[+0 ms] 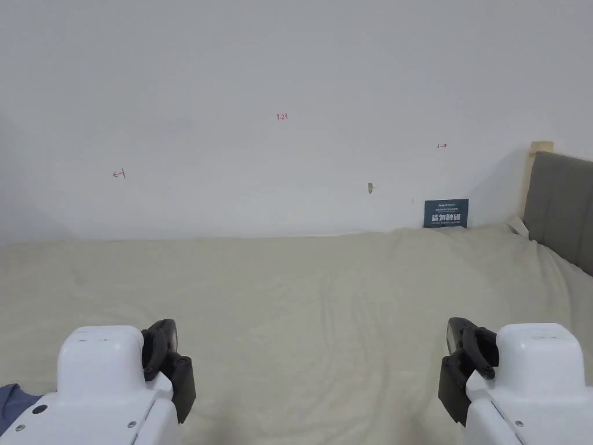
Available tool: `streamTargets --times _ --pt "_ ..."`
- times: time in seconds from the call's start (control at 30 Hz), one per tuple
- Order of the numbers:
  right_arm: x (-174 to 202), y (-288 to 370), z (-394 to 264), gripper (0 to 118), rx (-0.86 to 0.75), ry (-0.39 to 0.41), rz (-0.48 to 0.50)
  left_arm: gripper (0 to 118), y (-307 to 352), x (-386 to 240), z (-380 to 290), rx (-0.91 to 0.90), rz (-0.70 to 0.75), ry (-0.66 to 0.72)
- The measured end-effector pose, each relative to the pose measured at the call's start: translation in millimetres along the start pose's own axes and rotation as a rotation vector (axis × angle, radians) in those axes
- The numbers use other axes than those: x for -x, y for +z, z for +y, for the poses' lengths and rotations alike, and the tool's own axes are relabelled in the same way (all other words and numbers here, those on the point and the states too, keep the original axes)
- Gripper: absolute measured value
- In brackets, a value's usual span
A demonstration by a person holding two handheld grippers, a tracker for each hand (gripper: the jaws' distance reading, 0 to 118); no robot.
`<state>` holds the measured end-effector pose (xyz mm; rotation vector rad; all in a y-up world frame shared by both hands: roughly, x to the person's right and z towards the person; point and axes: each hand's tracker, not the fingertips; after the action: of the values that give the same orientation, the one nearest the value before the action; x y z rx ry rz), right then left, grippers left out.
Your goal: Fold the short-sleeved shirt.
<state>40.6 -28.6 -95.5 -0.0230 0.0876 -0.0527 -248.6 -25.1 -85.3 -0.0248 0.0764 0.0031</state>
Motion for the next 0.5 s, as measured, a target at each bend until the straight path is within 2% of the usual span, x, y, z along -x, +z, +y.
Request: streamTargets --times 0.1,0.17,0.27,0.33,0.4,0.5 --pt "2.4 -0.6 0.4 0 -0.013 0.027 -0.033 0 -1.7 5.4 1.9 -0.006 -0.036 0.029" --pt "1.2 -3.4 0.6 0 -0.006 0.002 -0.026 0 -4.9 6.1 3.3 -0.003 -0.040 0.034" --pt "1.6 -5.4 0.8 0 -0.002 0.017 -0.036 0 -7.2 -1.4 3.0 0.006 0.019 -0.053" --pt "3.3 -7.7 1.1 0 -0.005 0.039 -0.052 0 -9.1 -2.8 3.3 0.016 -0.027 -0.085" --pt "2.0 -9.8 1.6 0 -0.003 0.014 -0.041 0 -12.9 -2.9 3.3 0.036 -0.100 -0.059" --pt "4.2 -13.2 3.1 0 -0.001 0.007 -0.036 0 -13.7 -4.5 -0.3 0.004 -0.057 -0.035"
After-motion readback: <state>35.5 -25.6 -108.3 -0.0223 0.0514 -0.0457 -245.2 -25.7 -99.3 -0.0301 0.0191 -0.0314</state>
